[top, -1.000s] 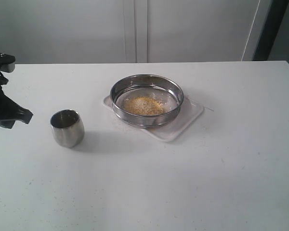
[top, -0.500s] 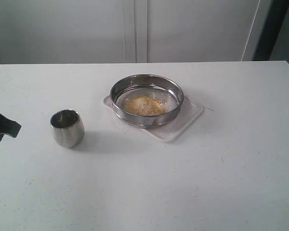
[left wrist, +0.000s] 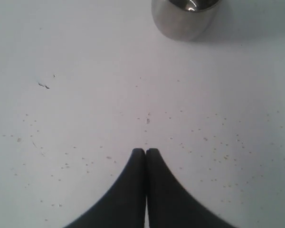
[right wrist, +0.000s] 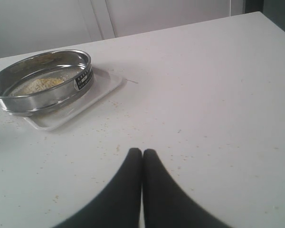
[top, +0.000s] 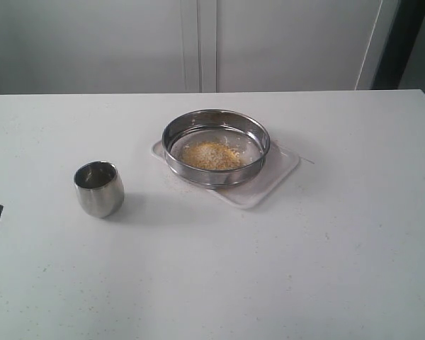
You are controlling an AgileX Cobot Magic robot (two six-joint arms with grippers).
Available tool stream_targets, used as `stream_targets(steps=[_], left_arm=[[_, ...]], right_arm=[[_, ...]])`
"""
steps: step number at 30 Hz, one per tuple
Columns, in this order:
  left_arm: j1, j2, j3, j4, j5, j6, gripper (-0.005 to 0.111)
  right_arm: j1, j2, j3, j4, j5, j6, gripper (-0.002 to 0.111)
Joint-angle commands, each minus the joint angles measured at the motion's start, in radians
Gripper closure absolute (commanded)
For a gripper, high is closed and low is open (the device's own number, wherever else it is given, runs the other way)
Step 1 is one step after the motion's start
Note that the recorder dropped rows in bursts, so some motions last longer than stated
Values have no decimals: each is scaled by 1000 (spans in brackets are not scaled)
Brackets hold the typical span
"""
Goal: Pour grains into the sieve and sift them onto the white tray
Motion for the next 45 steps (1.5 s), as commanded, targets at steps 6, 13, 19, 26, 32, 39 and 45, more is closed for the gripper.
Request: stream_targets(steps=[6,13,19,26,32,39,45], left_arm=[[-4,-226,158,-37,10,-8,107],[-4,-374,212,-37,38,-5,107],[-4,-429,244,-29,81,-5,107],[-4,-429,244,-29,86,-5,107],[-4,-429,244,-29,86,-5,107],[-4,-429,244,-29,86,-5,107],[-4,-429,244,-29,86,-5,107]], right_arm=[[2,-4,7,-7,-15,1,108],[2,-4,7,-7,-15,1,108],[2,-4,7,-7,-15,1,108],[2,-4,7,-7,-15,1,108],[2,-4,7,-7,-15,1,108],[2,-4,7,-7,-15,1,108],[2,-4,7,0,-15,-3,108]])
